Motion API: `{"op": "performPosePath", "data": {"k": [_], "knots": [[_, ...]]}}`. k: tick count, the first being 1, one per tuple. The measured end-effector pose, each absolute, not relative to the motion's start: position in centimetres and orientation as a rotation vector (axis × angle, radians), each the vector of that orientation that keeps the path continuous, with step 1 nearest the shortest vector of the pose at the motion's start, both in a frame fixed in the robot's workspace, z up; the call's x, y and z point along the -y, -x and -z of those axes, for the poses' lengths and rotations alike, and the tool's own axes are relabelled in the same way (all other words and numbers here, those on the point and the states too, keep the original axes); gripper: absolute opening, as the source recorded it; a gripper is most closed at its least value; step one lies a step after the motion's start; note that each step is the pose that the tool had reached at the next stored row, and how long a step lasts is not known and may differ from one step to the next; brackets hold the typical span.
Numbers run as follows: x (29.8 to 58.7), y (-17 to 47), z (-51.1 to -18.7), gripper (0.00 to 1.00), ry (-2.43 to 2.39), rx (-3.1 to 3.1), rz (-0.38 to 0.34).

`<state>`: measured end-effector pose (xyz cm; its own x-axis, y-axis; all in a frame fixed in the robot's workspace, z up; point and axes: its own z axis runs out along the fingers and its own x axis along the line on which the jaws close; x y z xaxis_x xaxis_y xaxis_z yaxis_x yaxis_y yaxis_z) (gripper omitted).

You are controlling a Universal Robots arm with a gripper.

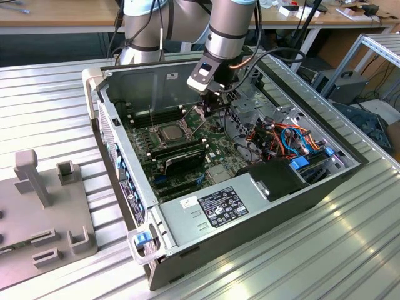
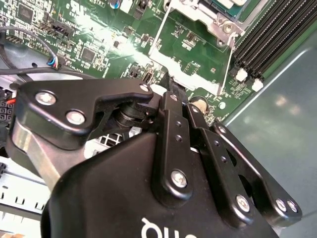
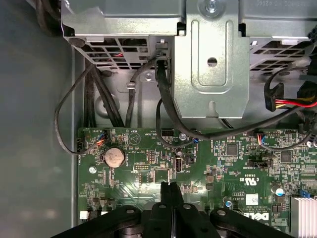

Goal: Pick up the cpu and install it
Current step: 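Close the cpu cover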

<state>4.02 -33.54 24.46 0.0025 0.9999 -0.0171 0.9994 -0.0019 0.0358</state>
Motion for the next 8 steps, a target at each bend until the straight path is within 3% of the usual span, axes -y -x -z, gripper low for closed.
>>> {"op": "performPosePath", "data": {"k": [8], "knots": [[33.5,-1.4,-24.5,0.11,-2.197,-2.192,-0.022]]}}
